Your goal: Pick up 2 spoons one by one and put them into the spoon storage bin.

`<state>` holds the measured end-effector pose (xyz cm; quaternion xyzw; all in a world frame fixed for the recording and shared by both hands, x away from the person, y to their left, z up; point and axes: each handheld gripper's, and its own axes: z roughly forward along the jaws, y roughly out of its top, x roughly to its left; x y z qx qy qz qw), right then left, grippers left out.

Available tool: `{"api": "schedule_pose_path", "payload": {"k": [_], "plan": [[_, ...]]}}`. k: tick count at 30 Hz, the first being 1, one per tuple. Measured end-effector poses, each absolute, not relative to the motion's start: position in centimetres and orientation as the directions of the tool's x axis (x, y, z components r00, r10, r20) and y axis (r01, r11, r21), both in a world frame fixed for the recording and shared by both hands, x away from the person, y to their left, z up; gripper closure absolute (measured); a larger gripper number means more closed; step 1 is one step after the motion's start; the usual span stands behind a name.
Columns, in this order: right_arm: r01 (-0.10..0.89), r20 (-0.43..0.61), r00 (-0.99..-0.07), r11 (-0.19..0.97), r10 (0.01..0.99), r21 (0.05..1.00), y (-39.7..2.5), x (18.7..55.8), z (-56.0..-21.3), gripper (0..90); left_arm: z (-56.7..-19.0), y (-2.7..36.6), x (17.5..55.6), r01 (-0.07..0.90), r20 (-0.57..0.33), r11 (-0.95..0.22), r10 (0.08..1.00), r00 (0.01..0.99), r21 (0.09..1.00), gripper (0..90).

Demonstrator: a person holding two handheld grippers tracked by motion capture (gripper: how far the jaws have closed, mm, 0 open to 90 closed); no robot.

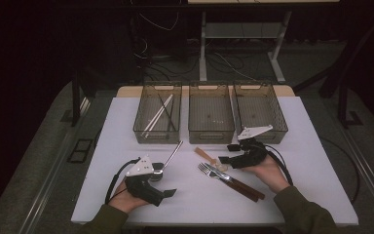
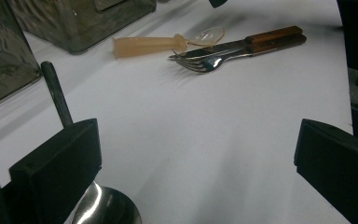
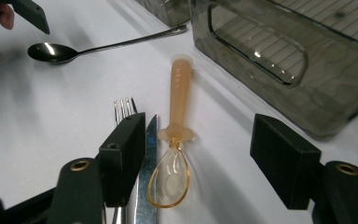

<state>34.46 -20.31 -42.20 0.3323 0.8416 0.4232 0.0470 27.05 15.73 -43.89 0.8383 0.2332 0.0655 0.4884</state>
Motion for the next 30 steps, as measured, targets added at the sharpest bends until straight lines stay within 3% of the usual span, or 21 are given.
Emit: {"api": "schedule_pose_path", "payload": {"k": [30], "plan": [[0.508,0.163,-0.806,0.522,0.570,0.686,-14.3,37.3,-43.4,53.5,-43.8,15.8,27.0,0.325,-0.120,-0.407,0.453,0.883,0.854,0.0]]}}
